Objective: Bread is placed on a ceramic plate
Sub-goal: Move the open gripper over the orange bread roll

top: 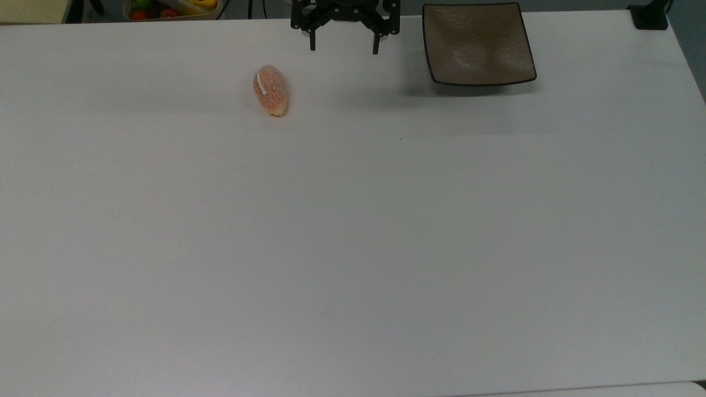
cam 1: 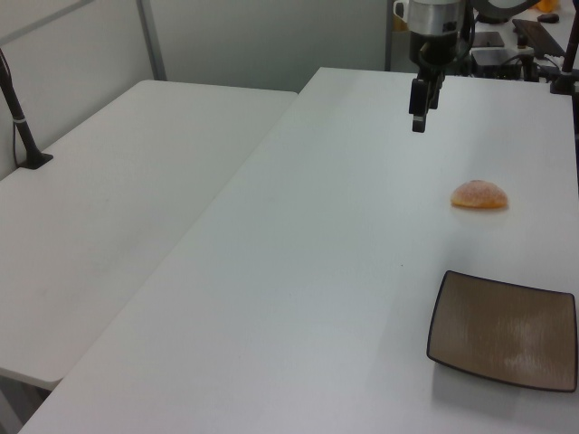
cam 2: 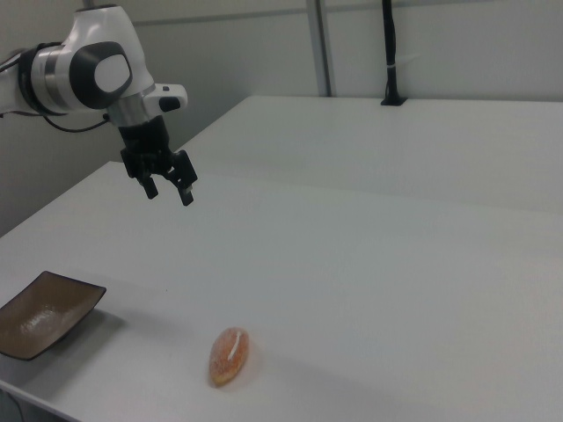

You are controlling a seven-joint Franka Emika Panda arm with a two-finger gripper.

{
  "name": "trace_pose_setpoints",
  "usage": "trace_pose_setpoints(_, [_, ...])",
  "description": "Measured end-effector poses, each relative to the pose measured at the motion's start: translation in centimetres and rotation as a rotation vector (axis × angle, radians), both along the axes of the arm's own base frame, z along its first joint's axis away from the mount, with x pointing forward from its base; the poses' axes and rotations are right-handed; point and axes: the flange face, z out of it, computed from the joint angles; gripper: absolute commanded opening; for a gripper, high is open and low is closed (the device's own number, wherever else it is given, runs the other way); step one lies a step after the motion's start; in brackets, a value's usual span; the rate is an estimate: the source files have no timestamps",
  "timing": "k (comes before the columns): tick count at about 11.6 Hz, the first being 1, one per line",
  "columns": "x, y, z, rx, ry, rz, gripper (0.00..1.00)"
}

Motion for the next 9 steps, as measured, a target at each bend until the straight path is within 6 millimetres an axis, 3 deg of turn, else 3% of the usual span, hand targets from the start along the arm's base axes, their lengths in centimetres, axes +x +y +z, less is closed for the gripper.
trace_pose_setpoints(9, [-0.39, -0.17, 0.54, -0.004, 0.006, 0.027, 1.00])
